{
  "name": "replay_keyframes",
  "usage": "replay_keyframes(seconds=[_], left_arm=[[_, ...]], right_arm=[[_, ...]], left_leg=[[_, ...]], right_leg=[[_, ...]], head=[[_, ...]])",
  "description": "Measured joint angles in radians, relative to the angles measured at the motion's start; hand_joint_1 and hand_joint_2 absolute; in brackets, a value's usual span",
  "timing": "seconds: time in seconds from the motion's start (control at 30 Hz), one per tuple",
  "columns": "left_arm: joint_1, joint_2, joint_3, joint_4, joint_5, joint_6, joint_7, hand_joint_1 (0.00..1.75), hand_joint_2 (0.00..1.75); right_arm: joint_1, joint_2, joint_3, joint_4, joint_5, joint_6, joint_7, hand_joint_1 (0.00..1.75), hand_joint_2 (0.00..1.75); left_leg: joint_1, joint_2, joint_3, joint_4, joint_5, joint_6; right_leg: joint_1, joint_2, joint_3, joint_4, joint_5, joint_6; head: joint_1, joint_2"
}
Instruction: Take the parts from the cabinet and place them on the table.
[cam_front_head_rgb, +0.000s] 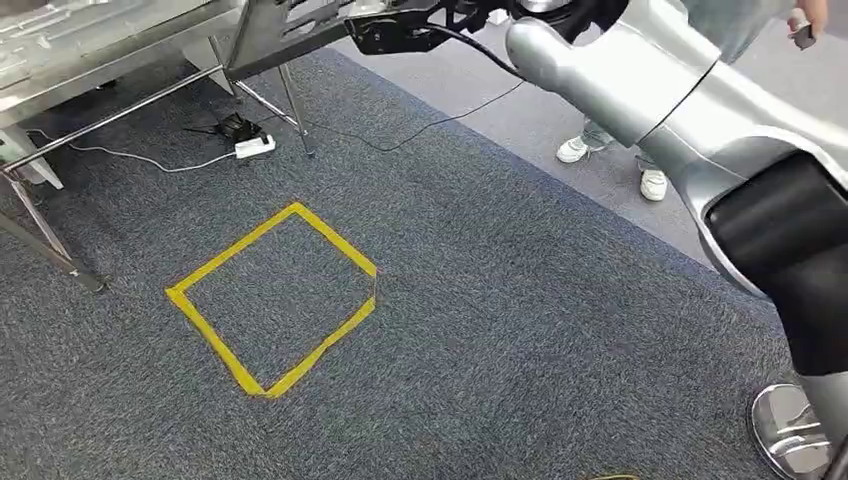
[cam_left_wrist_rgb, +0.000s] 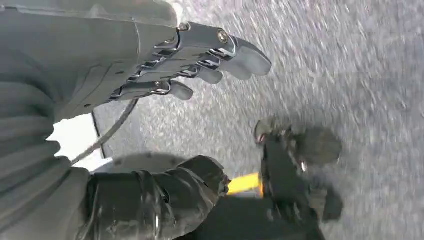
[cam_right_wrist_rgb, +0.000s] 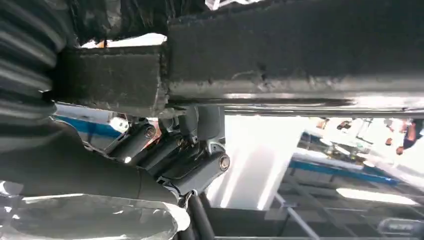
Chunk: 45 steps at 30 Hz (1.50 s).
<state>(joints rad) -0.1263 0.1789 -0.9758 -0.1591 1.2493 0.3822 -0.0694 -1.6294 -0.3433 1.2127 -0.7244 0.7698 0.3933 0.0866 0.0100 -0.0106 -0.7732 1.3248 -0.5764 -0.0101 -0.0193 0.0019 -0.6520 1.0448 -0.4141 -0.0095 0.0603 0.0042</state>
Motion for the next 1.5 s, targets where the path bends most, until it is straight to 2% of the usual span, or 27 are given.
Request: replay_keyframes(seconds=[0.03,0.07,0.13,0.2,0.3,0.33,0.37,0.4,0.47,0.5,0.53,0.57,0.63,0.67,0.7,0.8,0.87,0.9,0.97,1.0,1.03,1.1,1.17,1.23,1.33,1.4,1.5], left_arm=[[0.0,0.0,0.0,0.0,0.0,0.002,0.0,0.0,1.75],[0.0,0.0,0.0,0.0,0.0,0.003,0.0,0.0,1.75],[0.0,0.001,0.0,0.0,0.005,0.007,-0.003,0.0,1.75],[-0.001,0.003,0.0,0.0,0.004,0.016,-0.004,0.0,1.75],[0.0,0.009,0.0,0.0,0.006,0.022,-0.003,0.0,1.75],[0.002,0.013,0.0,0.0,0.007,0.017,0.0,0.0,1.75],[0.004,0.013,0.0,0.0,0.007,0.013,0.003,0.0,1.75],[0.003,0.013,0.0,0.0,0.008,0.009,0.005,0.0,1.75],[0.002,0.014,0.0,0.0,0.008,0.005,0.006,0.0,1.75],[0.003,0.014,0.0,0.0,0.008,0.005,0.006,0.0,1.75],[0.003,0.014,0.0,0.0,0.008,0.005,0.006,0.0,1.75],[0.005,0.014,0.0,0.0,0.007,0.006,0.006,0.0,1.75],[0.008,0.014,0.0,0.0,0.006,0.01,0.006,0.0,1.75],[0.009,0.014,0.0,0.0,0.006,0.012,0.006,0.0,1.75],[0.007,0.012,0.0,0.0,0.006,0.014,0.006,0.0,1.75],[0.007,0.012,0.0,0.0,0.006,0.016,0.006,0.0,1.75],[0.009,0.009,0.0,0.0,0.006,0.016,0.007,0.0,1.75],[0.008,0.008,0.0,0.0,0.006,0.016,0.007,0.0,1.75],[0.008,0.008,0.0,0.0,0.006,0.017,0.008,0.0,1.75],[0.009,0.008,0.0,0.0,0.006,0.017,0.01,0.0,1.75],[0.01,0.008,0.0,0.0,0.006,0.017,0.011,0.0,1.75],[0.012,0.007,0.0,0.0,0.006,0.017,0.012,0.0,1.75],[0.012,0.007,0.0,0.0,0.006,0.018,0.012,0.0,1.75],[0.01,0.008,-0.001,0.0,0.006,0.018,0.012,0.0,1.75],[0.01,0.009,-0.001,0.0,0.006,0.019,0.012,0.0,1.75],[0.012,0.01,-0.001,0.001,0.005,0.019,0.011,0.0,1.75],[0.009,0.01,-0.001,0.001,0.005,0.018,0.009,0.0,1.75]], right_arm=[[0.002,0.0,0.0,-0.002,0.0,0.0,0.0,1.75,1.75],[0.002,0.0,0.0,-0.003,0.0,0.0,0.0,1.75,1.75],[0.002,0.0,0.0,-0.006,0.0,0.0,0.001,1.75,1.75],[0.0,0.0,0.0,-0.01,0.0,0.0,0.003,1.75,1.75],[0.003,0.0,0.0,-0.013,0.0,0.003,0.003,1.75,1.75],[0.003,-0.002,0.0,-0.014,0.0,0.003,0.003,1.75,1.75],[0.003,-0.005,0.0,-0.014,0.0,0.003,0.003,1.75,1.75],[0.001,-0.005,0.0,-0.015,0.0,0.003,0.003,1.75,1.75],[0.003,-0.007,0.0,-0.017,0.0,0.005,0.003,1.75,1.75],[0.006,-0.007,0.0,-0.018,0.0,0.006,0.003,1.75,1.75],[0.009,-0.007,0.0,-0.018,0.0,0.006,0.003,1.75,1.75],[0.012,-0.008,0.0,-0.018,0.0,0.008,0.003,1.75,1.75],[0.01,-0.01,0.0,-0.018,0.0,0.009,0.003,1.75,1.75],[0.009,-0.01,0.0,-0.019,0.0,0.009,0.003,1.75,1.75],[0.006,-0.009,0.0,-0.02,0.0,0.011,0.003,1.75,1.75],[0.007,-0.008,0.0,-0.025,0.0,0.014,0.003,1.75,1.75],[0.007,-0.007,0.0,-0.031,0.0,0.015,0.003,1.75,1.75],[0.005,-0.008,0.0,-0.031,0.0,0.015,0.003,1.75,1.75],[0.005,-0.006,0.0,-0.033,0.0,0.016,0.005,1.75,1.75],[0.007,-0.006,0.0,-0.033,0.0,0.018,0.004,1.75,1.75],[0.011,-0.006,0.0,-0.034,0.0,0.018,0.003,1.75,1.75],[0.013,-0.005,0.0,-0.036,0.0,0.019,0.003,1.75,1.75],[0.011,-0.005,0.0,-0.037,0.0,0.019,0.004,1.75,1.75],[0.006,-0.005,0.0,-0.039,0.0,0.019,0.004,1.75,1.75],[0.009,-0.006,0.0,-0.041,0.0,0.021,0.004,1.75,1.75],[0.005,-0.009,0.0,-0.042,0.0,0.02,0.006,1.75,1.75],[0.006,-0.01,0.0,-0.044,0.0,0.021,0.006,1.75,1.75]], left_leg=[[0.003,0.001,-0.005,-0.002,0.017,-0.003],[0.006,0.003,0.015,-0.054,0.057,-0.005],[0.01,0.008,0.096,-0.225,0.146,-0.005],[-0.002,0.012,0.135,-0.295,0.135,0.002],[-0.008,0.009,0.135,-0.293,0.132,0.022],[0.001,0.009,0.153,-0.314,0.139,0.033],[-0.003,0.01,0.166,-0.321,0.14,0.037],[-0.004,0.01,0.171,-0.324,0.137,0.045],[-0.007,0.009,0.177,-0.322,0.13,0.058],[-0.009,0.008,0.18,-0.321,0.125,0.061],[-0.01,0.005,0.184,-0.32,0.121,0.062],[-0.011,0.002,0.19,-0.317,0.115,0.061],[-0.012,-0.005,0.205,-0.308,0.097,0.057],[-0.012,-0.006,0.207,-0.302,0.085,0.052],[-0.018,-0.007,0.2,-0.293,0.079,0.046],[-0.013,-0.008,0.204,-0.304,0.076,0.034],[-0.012,-0.005,0.206,-0.295,0.062,0.023],[-0.011,-0.001,0.187,-0.251,0.045,0.017],[-0.003,0.001,0.098,-0.1,-0.001,0.006],[0.0,0.002,0.049,-0.032,-0.013,0.002],[0.002,0.003,0.02,-0.007,-0.001,-0.001],[0.005,0.004,0.032,-0.093,0.085,-0.001],[0.005,0.007,0.098,-0.274,0.198,0.006],[-0.01,0.006,0.13,-0.313,0.168,0.021],[-0.014,0.008,0.144,-0.322,0.154,0.04],[-0.011,0.009,0.17,-0.336,0.15,0.054],[-0.013,0.009,0.181,-0.332,0.134,0.068]], right_leg=[[-0.001,0.0,0.001,0.0,-0.001,0.001],[-0.003,0.0,0.002,0.001,-0.003,0.004],[-0.006,0.0,0.009,0.0,-0.008,0.011],[-0.003,0.0,0.009,-0.001,-0.01,0.022],[-0.007,0.0,0.017,-0.015,-0.007,0.041],[-0.006,0.0,0.018,-0.013,-0.015,0.05],[-0.008,0.0,0.015,0.008,-0.024,0.049],[-0.007,0.0,-0.011,0.062,-0.049,0.047],[0.0,0.001,-0.102,0.222,-0.106,0.044],[0.0,0.001,-0.139,0.277,-0.116,0.045],[0.0,0.001,-0.155,0.29,-0.105,0.044],[0.001,0.001,-0.146,0.257,-0.07,0.041],[0.003,0.002,-0.073,0.09,0.033,0.032],[0.005,0.003,-0.046,0.02,0.05,0.027],[0.011,0.006,-0.025,0.008,0.033,0.025],[0.015,0.007,-0.024,-0.002,0.019,0.013],[0.005,0.005,0.0,-0.025,0.02,0.006],[0.003,0.002,0.008,-0.031,0.016,0.001],[0.003,0.001,0.02,-0.032,0.008,-0.004],[0.003,0.001,0.027,-0.032,0.001,-0.003],[0.003,0.001,0.035,-0.032,-0.006,-0.001],[0.002,0.002,0.055,-0.032,-0.021,0.004],[0.001,0.002,0.079,-0.032,-0.038,0.011],[0.001,0.004,0.08,-0.035,-0.046,0.024],[-0.001,0.002,0.087,-0.026,-0.04,0.041],[-0.005,0.001,0.061,0.036,-0.065,0.043],[0.0,0.002,-0.072,0.246,-0.142,0.044]], head=[[-0.002,0.0],[0.0,0.0],[0.0,0.0],[-0.002,0.0],[0.0,0.0],[0.001,0.0],[0.003,0.0],[0.003,0.0],[0.006,0.0],[0.006,0.0],[0.006,0.0],[0.007,0.0],[0.007,0.0],[0.006,0.0],[0.003,0.0],[0.002,0.0],[0.0,0.0],[-0.002,0.0],[-0.001,0.0],[-0.001,0.0],[-0.001,0.0],[-0.001,0.0],[-0.001,0.0],[-0.002,0.0],[-0.004,0.0],[0.003,0.0],[0.004,0.0]])
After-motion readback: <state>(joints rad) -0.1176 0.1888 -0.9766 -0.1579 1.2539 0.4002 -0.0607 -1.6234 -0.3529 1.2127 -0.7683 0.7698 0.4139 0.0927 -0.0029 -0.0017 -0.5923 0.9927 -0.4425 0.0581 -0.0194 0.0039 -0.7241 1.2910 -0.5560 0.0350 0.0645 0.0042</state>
